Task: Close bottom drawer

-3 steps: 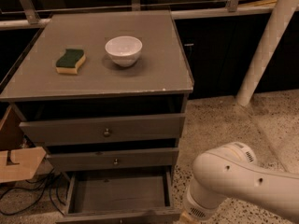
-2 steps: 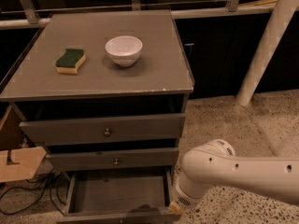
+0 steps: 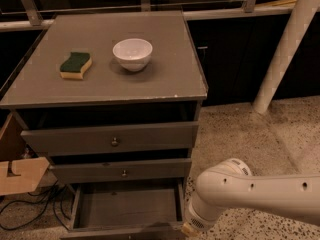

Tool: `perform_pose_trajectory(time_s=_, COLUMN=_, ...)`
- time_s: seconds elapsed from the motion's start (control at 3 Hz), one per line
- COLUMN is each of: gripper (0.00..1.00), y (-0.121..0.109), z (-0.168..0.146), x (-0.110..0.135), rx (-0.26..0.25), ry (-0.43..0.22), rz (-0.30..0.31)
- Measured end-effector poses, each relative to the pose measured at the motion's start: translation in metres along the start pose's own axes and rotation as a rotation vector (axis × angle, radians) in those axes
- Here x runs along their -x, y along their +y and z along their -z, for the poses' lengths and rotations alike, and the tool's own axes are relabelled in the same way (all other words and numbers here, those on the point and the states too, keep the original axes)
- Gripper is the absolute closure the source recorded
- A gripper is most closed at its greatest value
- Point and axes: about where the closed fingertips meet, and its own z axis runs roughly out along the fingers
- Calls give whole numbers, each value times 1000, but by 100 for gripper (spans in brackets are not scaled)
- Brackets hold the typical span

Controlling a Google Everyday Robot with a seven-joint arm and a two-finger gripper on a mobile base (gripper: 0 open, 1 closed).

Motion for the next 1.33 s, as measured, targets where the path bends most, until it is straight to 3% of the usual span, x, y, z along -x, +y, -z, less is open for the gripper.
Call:
perform_pose_trajectory(time_s=0.67, gripper=100, y=-13, z=-50, x=11, rx=17, ry=-67, rz=-76)
perform_pose_trajectory(time_s=1.0, gripper=100, y=-12, z=-53, x=9, rx=18, ry=-66, rz=-80)
perform_pose_trajectory(time_s=1.33, gripper=100, y=-4, z=-80, x=-13, rx=25, ry=-55, rz=-117)
